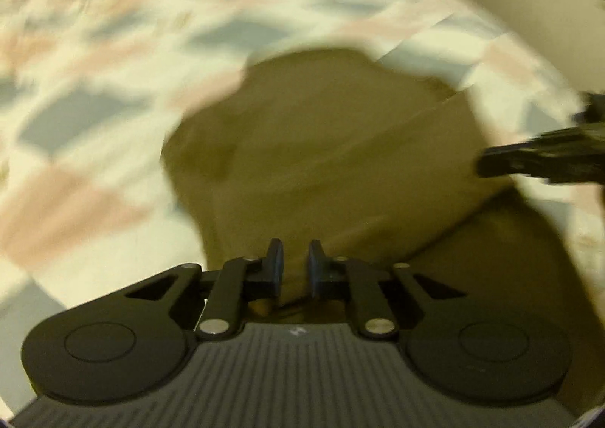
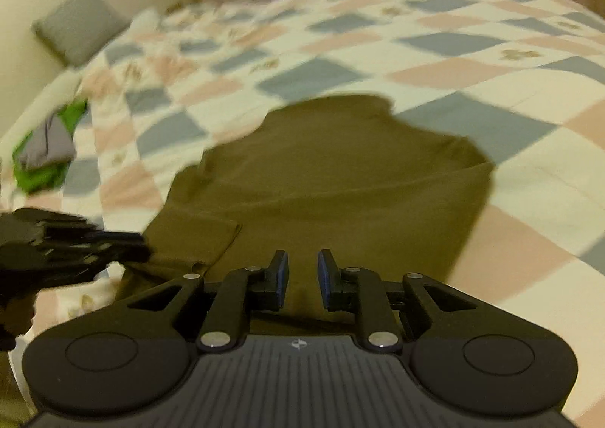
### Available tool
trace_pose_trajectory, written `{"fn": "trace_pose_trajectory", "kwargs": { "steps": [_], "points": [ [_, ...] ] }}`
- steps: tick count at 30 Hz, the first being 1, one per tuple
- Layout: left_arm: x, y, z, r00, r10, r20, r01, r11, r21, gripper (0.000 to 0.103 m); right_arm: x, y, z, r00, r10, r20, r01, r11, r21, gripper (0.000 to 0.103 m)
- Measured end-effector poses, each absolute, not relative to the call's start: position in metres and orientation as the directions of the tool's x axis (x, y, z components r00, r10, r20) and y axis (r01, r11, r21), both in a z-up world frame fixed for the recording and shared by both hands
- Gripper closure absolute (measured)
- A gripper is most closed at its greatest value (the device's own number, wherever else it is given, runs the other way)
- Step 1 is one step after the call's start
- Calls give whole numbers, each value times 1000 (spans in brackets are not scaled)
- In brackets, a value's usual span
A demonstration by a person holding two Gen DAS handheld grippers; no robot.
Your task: Fold clothes
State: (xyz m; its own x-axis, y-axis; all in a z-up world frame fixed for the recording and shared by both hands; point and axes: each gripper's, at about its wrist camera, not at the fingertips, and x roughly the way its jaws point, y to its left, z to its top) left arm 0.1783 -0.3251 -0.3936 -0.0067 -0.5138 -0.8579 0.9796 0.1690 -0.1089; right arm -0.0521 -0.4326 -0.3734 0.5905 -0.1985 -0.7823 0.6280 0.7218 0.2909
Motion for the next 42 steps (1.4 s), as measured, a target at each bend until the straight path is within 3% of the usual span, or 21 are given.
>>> {"fn": "trace_pose_trajectory", "kwargs": {
  "steps": [3, 5, 10, 11, 15, 18, 20, 22, 23, 24, 25, 26, 31, 34, 38, 42],
  "points": [
    [185, -332, -396, -40, -497, -867, 977, 162, -138, 93, -44, -447, -396, 530, -134, -837, 629, 724, 282, 91],
    [196, -332, -372, -69, -525, -848, 977, 138, -165, 92, -47, -461, -399, 533, -93, -841, 619, 720, 313, 90],
    [245, -387, -337, -66, -588, -806, 980, 112, -163, 84, -47, -523, -365, 607, -86, -790, 575, 734, 362, 81],
    [253, -405, -337, -80, -589, -804, 980, 102, -172, 76, -40, -544, -362, 618, -93, -781, 575, 731, 368, 80],
    [272, -483, -369, -171, -530, -830, 965, 81, -250, 70, -5, -615, -370, 637, -106, -763, 586, 710, 391, 57],
    [276, -521, -393, -192, -497, -846, 960, 86, -268, 68, 20, -648, -392, 626, -78, -776, 600, 684, 415, 57],
    [279, -536, -410, -203, -477, -855, 954, 99, -282, 59, 31, -663, -408, 617, -52, -786, 617, 651, 442, 56],
    [285, -541, -422, -250, -481, -840, 931, 117, -345, 60, 34, -672, -423, 640, -27, -768, 621, 608, 496, 56],
    [287, -544, -426, -280, -492, -824, 917, 119, -382, 64, 35, -675, -428, 660, -19, -751, 614, 590, 524, 57],
    [288, -545, -426, -307, -504, -807, 905, 107, -411, 71, 35, -676, -430, 680, -2, -734, 597, 582, 551, 73],
    [287, -543, -424, -321, -513, -796, 905, 80, -417, 88, 35, -676, -432, 697, 10, -717, 580, 579, 572, 94],
    [286, -541, -421, -331, -522, -786, 908, 51, -416, 94, 35, -672, -429, 704, 3, -710, 564, 605, 562, 94],
    [274, -503, -389, -323, -588, -742, 944, -148, -294, 96, 15, -637, -391, 767, -56, -640, 441, 770, 461, 95],
    [244, -475, -379, -261, -605, -752, 949, -305, -84, 96, 5, -591, -367, 766, -101, -634, 346, 897, 276, 95],
    [205, -443, -391, -159, -599, -784, 895, -423, 142, 92, 9, -536, -381, 686, -126, -717, 219, 975, 38, 95],
    [216, -423, -371, -230, -605, -763, 925, -380, 23, 87, 7, -517, -390, 669, -144, -729, 193, 981, -17, 95]
  ]
}}
